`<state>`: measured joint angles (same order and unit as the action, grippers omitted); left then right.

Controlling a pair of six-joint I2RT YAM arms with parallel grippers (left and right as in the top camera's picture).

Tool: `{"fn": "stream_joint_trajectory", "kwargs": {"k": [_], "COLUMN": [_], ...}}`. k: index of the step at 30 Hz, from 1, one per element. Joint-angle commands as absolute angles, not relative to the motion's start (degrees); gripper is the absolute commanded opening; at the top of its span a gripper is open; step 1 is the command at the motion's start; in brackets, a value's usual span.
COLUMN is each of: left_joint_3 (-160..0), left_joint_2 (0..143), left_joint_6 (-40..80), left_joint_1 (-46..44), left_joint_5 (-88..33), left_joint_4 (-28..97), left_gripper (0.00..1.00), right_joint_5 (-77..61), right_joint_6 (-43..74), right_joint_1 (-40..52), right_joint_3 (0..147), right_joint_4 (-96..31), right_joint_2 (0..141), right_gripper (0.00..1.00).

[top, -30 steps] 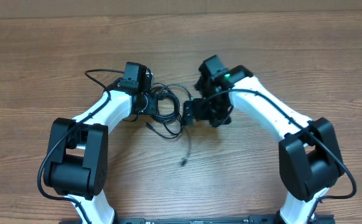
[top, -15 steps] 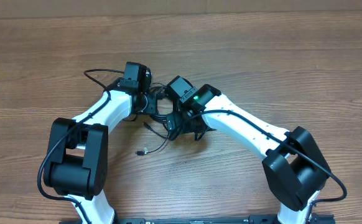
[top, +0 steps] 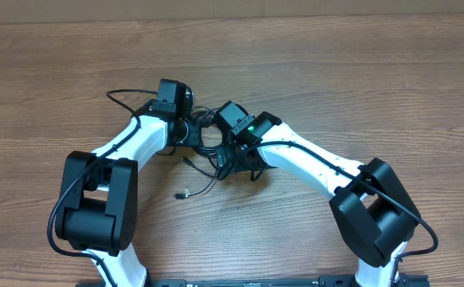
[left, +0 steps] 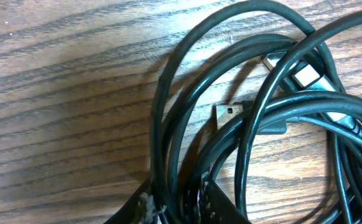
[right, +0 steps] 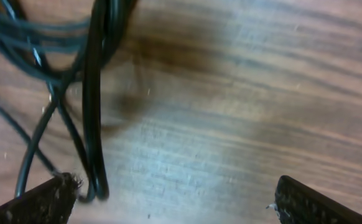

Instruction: Untangle cables

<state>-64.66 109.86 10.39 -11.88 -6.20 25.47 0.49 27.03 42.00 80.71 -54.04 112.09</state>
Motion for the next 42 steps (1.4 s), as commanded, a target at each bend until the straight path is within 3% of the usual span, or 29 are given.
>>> {"fn": "stream_joint_trajectory", "kwargs": {"k": [1, 6, 20, 27, 29, 36, 41, 42], "left_joint_3": [-61.56, -61.56, -61.56, -61.56, -61.56, -61.54, -61.30, -61.12], "left_joint_2": [113.99, 113.99, 113.99, 113.99, 113.99, 113.99, 113.99, 113.99], "left_joint_6": [10.90, 10.90, 9.67, 7.22, 7.22, 7.31, 8.19, 8.60], "left_joint_1": [-11.60, -11.60, -11.62, -11.62, -11.62, -11.66, -11.66, -11.66], "left_joint_5": [-7.09, -7.11, -7.94, -13.17, -13.17, -13.19, -12.95, -12.95], "left_joint_4": [26.63, 26.55, 27.18, 27.20, 27.20, 27.83, 28.69, 28.62], "left_gripper": [0.20, 0.19, 0.16, 0.29, 0.30, 0.37, 0.36, 0.36], "right_joint_5": [-6.90, -17.17, -14.68, -18.83, -18.98, -19.20, -19.66, -19.68], "right_joint_6": [23.24, 23.51, 41.71, 41.56, 41.56, 41.56, 41.56, 41.56], "right_joint_1": [41.76, 41.78, 41.78, 41.76, 41.76, 41.78, 41.76, 41.76], "right_joint_3": [84.16, 84.62, 74.04, 72.05, 72.05, 72.05, 72.05, 72.05], "right_joint_4": [-54.00, -51.48, -33.52, -26.37, -25.91, -25.76, -25.74, -25.76], "right_joint_2": [111.66, 111.66, 114.41, 115.33, 115.33, 115.33, 115.33, 115.33], "right_gripper": [1.00, 1.00, 1.00, 1.00, 0.94, 0.36, 0.18, 0.10]}}
